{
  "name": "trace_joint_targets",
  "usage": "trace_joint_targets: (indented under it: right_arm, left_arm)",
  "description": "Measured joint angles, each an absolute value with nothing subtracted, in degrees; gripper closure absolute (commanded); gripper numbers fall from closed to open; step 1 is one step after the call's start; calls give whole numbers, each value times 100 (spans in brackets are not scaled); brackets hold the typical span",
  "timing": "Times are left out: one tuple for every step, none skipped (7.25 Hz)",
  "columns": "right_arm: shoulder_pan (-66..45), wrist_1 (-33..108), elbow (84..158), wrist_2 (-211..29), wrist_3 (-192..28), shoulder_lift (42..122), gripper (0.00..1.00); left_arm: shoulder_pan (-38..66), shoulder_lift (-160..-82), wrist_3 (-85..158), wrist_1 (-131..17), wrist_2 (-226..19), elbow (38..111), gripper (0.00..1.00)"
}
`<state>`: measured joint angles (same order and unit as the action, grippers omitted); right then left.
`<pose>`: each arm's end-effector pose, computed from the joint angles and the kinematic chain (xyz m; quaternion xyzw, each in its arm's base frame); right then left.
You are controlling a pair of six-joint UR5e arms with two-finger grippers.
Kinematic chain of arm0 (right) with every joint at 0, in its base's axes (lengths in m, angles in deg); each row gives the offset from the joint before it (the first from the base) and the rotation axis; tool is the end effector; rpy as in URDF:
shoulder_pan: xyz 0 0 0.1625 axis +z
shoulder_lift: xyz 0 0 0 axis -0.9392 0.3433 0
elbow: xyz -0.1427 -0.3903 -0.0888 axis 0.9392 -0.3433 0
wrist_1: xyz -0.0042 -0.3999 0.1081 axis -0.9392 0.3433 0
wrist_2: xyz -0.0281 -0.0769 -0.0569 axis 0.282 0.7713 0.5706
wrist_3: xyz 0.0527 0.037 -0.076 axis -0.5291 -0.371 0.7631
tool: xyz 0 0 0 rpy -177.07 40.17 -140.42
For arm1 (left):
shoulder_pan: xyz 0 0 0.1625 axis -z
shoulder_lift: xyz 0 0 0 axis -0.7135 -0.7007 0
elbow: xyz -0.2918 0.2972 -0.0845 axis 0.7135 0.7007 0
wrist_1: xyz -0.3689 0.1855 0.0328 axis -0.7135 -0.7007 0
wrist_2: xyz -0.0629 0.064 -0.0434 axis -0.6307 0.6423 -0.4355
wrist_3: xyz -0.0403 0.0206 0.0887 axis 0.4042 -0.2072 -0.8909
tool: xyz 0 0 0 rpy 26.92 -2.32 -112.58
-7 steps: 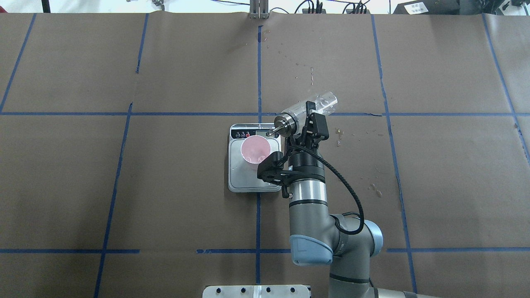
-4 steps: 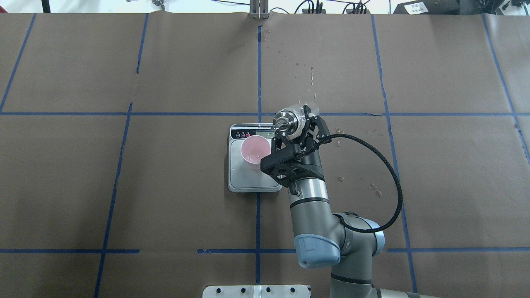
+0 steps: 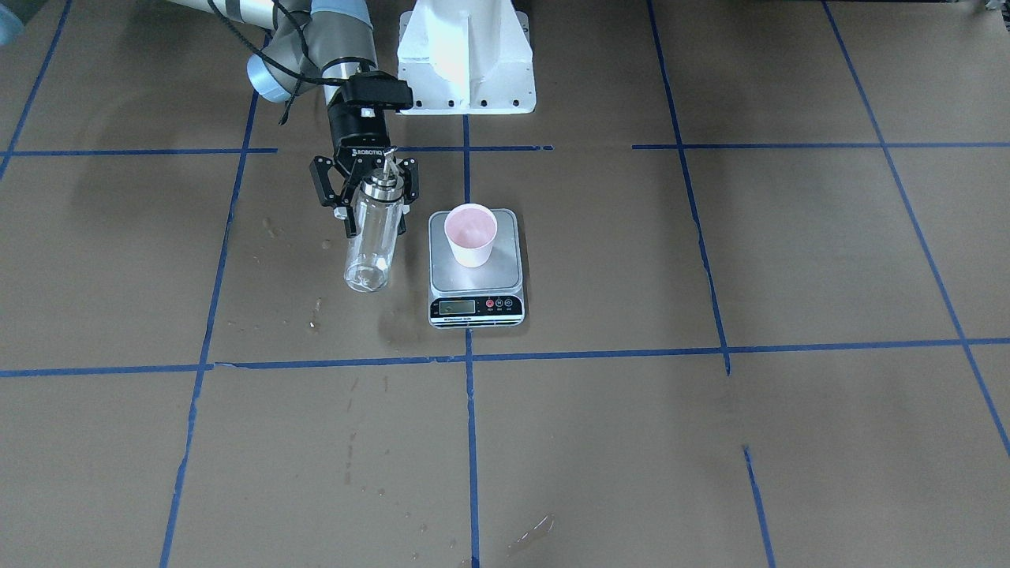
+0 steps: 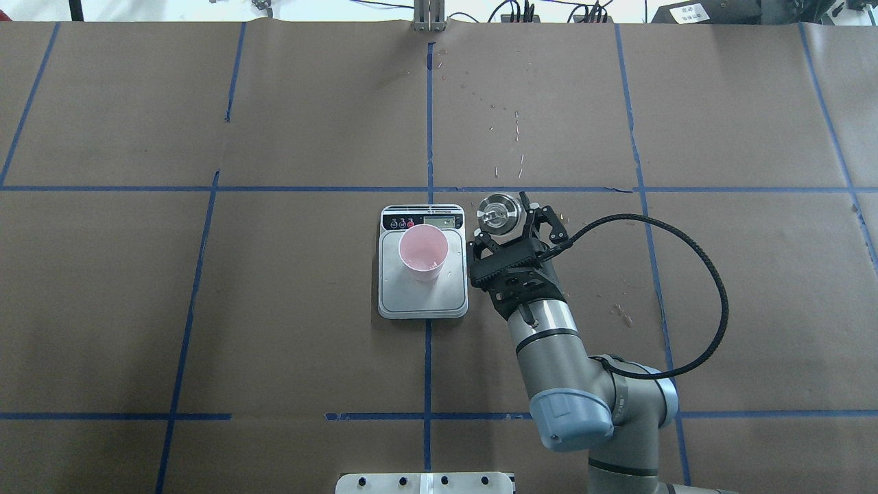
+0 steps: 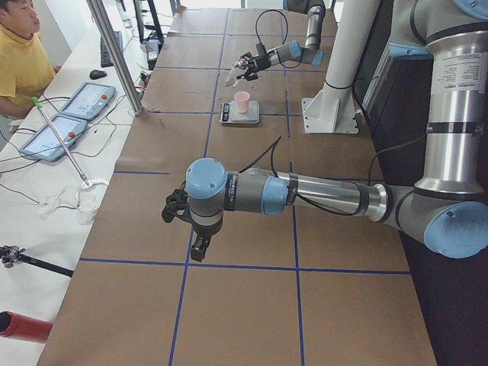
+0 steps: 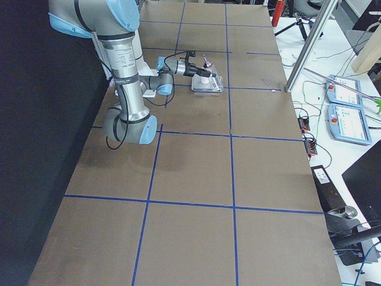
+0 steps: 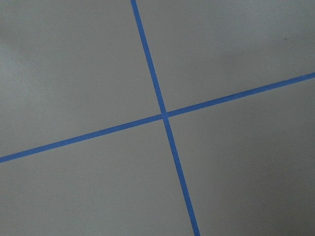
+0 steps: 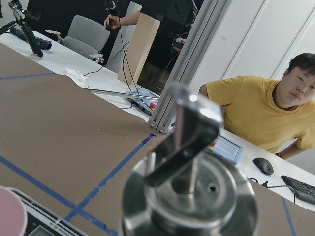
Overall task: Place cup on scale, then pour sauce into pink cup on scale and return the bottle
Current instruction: 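Tilt the bottle upright with the right gripper, then carry the bottle back to its spot farther from the scale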
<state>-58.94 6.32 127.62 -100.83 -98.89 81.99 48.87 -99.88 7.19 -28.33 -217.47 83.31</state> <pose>-0.5138 -0.3211 0.2865 0.6127 -0.2258 -0.0041 0.7574 -0.0987 -0.4766 0.5921 0.1086 0.3752 0.0997 0.9152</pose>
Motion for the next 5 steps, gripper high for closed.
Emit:
trace_joint_targets:
  right_arm:
    - [-5875, 632, 12843, -10375, -10146, 8356, 100]
    - [-5834, 634, 12933, -10717, -10321, 8553, 100]
    - [-5765, 637, 13051, -11054, -10463, 8825, 100]
    - [-5636, 639, 13182, -11449, -10776, 9074, 100]
    - [-5359, 650, 13343, -12181, -11449, 9262, 100]
  left_arm:
    - [4887, -9989, 719, -2833, -21747, 8330, 0]
    - [4888, -9986, 712, -2833, -21747, 8313, 0]
    - [4888, -9972, 704, -2833, -21745, 8288, 0]
    - [4887, -9944, 711, -2831, -21745, 8262, 0]
    - [4888, -9912, 772, -2830, -21751, 8199, 0]
